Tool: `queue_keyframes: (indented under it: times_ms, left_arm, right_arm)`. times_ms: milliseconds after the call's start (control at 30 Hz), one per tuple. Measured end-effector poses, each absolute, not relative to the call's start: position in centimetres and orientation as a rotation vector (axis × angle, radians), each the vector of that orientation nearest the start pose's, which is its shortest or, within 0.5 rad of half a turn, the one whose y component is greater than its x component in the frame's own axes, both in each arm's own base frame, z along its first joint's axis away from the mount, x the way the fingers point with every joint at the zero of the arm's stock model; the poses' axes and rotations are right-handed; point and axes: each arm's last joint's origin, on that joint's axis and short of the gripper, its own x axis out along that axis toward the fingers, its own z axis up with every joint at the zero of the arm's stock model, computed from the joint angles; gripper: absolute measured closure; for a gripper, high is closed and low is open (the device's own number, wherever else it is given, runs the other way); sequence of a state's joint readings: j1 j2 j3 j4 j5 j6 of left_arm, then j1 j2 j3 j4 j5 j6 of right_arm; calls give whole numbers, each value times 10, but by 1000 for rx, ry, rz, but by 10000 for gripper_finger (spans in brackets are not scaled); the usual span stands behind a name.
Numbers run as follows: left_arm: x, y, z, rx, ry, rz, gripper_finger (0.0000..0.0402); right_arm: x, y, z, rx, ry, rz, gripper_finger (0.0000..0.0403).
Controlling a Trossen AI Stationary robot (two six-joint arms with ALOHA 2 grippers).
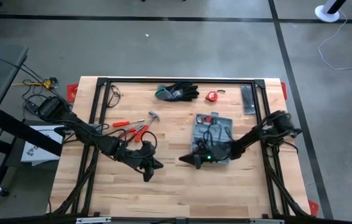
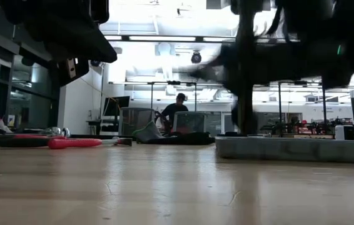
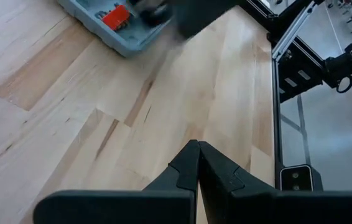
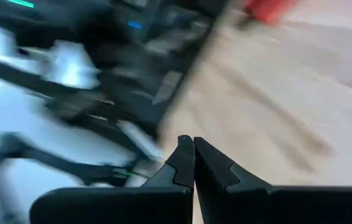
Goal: Prefit tool cases
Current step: Put the screwdriver bit set into the gray tool case, then put the nut driver into the tool case
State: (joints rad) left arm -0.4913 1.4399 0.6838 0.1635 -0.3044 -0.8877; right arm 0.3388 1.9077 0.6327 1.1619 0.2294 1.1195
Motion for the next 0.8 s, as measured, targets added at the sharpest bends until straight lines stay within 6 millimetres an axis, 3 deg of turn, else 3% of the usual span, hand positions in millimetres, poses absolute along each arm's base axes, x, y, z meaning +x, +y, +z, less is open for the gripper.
queue_keyframes:
  times_ms: [133,267,400,533,667,800]
  left_arm:
    - [260,-121,191,-660,536,77,402]
    - [270,-98,191,-669,511,143,401]
    - [292,-67,185,-655,558,136,402]
    - [318,-42,166,-639,641,115,401]
    - [342,-23,143,-681,715,134,401]
    - [369,-15,128,-713,756,91,402]
  right_arm:
    - [300,111,157,1029,138,45,403]
    - [271,109,183,971,313,-152,403]
    - [224,97,189,923,571,-508,403]
    - [188,87,196,925,690,-674,403]
    - [165,82,194,917,779,-815,403]
    - [156,81,187,883,937,-877,403]
